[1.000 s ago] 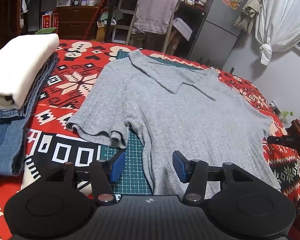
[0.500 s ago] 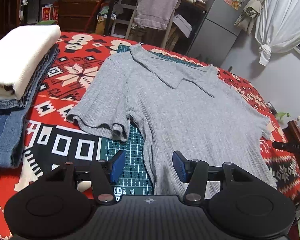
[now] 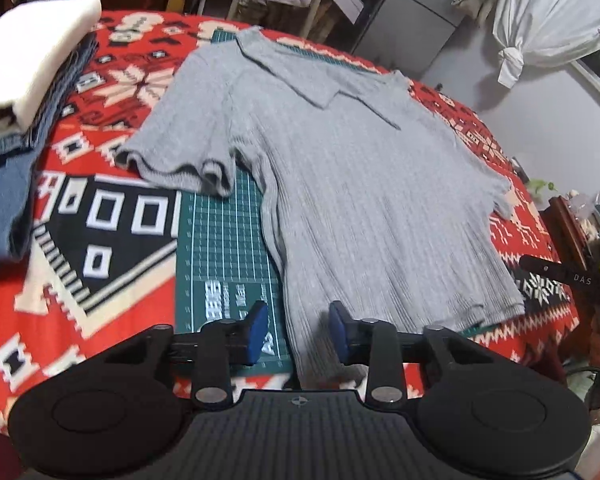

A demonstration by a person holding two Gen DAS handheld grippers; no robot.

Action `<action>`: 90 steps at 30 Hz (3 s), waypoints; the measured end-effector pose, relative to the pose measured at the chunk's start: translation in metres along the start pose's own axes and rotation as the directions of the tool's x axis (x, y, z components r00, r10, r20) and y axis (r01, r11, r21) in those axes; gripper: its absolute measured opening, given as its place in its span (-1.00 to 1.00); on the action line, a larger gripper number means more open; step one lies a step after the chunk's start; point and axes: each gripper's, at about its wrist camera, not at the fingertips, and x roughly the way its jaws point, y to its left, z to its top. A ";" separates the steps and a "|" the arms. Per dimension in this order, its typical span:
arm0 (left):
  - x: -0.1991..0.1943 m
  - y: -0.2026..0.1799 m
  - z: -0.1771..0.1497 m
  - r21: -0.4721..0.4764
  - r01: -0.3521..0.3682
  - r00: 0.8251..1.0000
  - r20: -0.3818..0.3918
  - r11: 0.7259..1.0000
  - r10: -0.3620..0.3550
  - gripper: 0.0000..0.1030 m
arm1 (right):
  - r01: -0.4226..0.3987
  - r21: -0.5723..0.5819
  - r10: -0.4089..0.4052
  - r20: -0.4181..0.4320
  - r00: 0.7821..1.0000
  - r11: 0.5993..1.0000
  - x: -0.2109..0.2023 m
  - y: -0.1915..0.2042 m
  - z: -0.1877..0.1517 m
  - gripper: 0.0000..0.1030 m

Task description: Fold clothes

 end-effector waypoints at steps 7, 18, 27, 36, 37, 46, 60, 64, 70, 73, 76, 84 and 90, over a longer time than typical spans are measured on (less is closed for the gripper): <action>0.000 0.004 -0.006 -0.024 -0.005 1.000 -0.001 1.000 0.005 -0.89 | -0.074 0.013 0.075 -0.041 0.996 0.997 -0.016 0.005 -0.017 -0.67; -0.009 0.018 -0.004 -0.084 -0.007 0.999 0.038 0.996 0.011 -0.90 | -0.173 -0.058 0.169 -0.062 0.984 0.983 -0.002 0.036 -0.021 -0.66; -0.013 0.014 -0.003 -0.087 -0.011 0.998 0.065 0.996 0.017 -0.84 | -0.174 -0.166 0.160 -0.098 0.982 0.971 0.026 0.075 -0.017 -0.63; -0.010 0.013 -0.002 -0.077 -0.004 0.998 0.062 0.997 0.009 -0.84 | -0.153 -0.030 0.150 -0.080 0.985 0.988 0.002 0.045 -0.013 -0.53; -0.009 0.013 -0.002 -0.078 -0.003 0.998 0.061 0.997 0.008 -0.84 | -0.137 -0.010 0.135 -0.084 0.987 0.991 0.000 0.039 -0.014 -0.53; -0.007 0.015 -0.001 -0.090 -0.003 0.999 0.054 0.996 0.008 -0.81 | -0.134 0.015 0.135 -0.118 0.984 0.991 0.004 0.031 -0.021 -0.52; -0.009 0.015 -0.003 -0.094 -0.005 0.998 0.059 0.996 0.010 -0.71 | -0.082 -0.240 0.054 -0.119 0.991 0.967 0.027 0.086 -0.015 -0.82; -0.011 0.014 -0.003 -0.092 -0.002 0.998 0.068 0.996 0.009 -0.71 | -0.065 -0.255 0.034 -0.126 0.991 0.965 0.018 0.081 -0.010 -0.87; -0.010 0.016 -0.003 -0.099 0.001 0.998 0.061 0.995 0.005 -0.71 | -0.036 -0.208 0.009 -0.130 0.992 0.977 0.000 0.046 -0.009 -0.70; -0.009 0.016 -0.003 -0.099 0.000 0.998 0.062 0.995 0.006 -0.71 | -0.078 -0.034 0.074 -0.099 0.992 0.996 -0.010 0.017 -0.008 -0.68; -0.009 0.016 -0.003 -0.101 -0.001 0.998 0.058 0.995 0.007 -0.71 | -0.070 0.052 0.075 -0.111 0.991 0.996 -0.011 0.001 -0.013 -0.67; -0.006 0.016 -0.003 -0.101 0.000 0.999 0.048 0.995 0.005 -0.70 | -0.062 -0.052 0.053 -0.152 0.987 0.997 -0.006 0.020 -0.026 -0.62; -0.007 0.016 -0.003 -0.096 -0.001 0.999 0.050 0.995 0.006 -0.65 | -0.077 -0.117 0.058 -0.157 0.986 0.990 0.003 0.043 -0.020 -0.62</action>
